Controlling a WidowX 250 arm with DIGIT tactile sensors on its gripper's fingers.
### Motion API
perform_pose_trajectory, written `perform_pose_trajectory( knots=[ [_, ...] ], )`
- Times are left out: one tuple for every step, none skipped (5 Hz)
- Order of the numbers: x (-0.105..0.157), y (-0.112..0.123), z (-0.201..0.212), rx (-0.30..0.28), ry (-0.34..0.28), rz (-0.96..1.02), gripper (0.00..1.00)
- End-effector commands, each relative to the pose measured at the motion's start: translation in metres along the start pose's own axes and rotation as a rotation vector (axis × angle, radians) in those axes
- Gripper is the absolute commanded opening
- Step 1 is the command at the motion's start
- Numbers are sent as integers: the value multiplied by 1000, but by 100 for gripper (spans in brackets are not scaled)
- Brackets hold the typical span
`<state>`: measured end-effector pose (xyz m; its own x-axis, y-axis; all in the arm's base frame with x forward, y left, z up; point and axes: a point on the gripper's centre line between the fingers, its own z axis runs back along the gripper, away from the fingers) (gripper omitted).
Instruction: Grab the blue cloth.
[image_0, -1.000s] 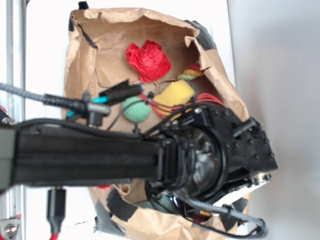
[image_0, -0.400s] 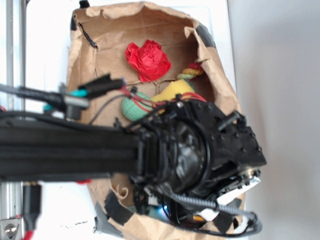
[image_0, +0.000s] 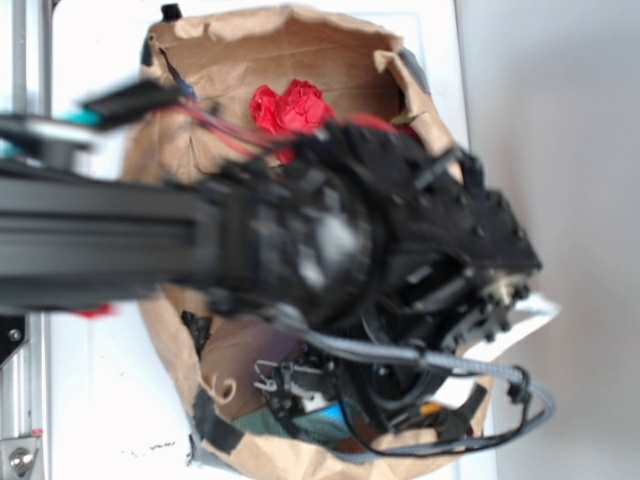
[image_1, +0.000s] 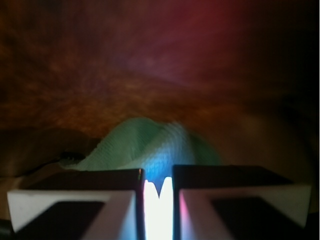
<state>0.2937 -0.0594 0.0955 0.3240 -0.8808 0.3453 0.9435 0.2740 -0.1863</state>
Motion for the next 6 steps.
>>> perform_pose_trajectory(
  knots=[
    [1,-1,61,302,-34,391,0],
    [6,-2,75,400,4,493,0],
    [4,2,72,330,-76,458,33],
    [2,-2,61,313,-32,383,100],
    [-9,-6,43,240,10,305,100],
    [-8,-7,19,147,70,145,100]
  ],
)
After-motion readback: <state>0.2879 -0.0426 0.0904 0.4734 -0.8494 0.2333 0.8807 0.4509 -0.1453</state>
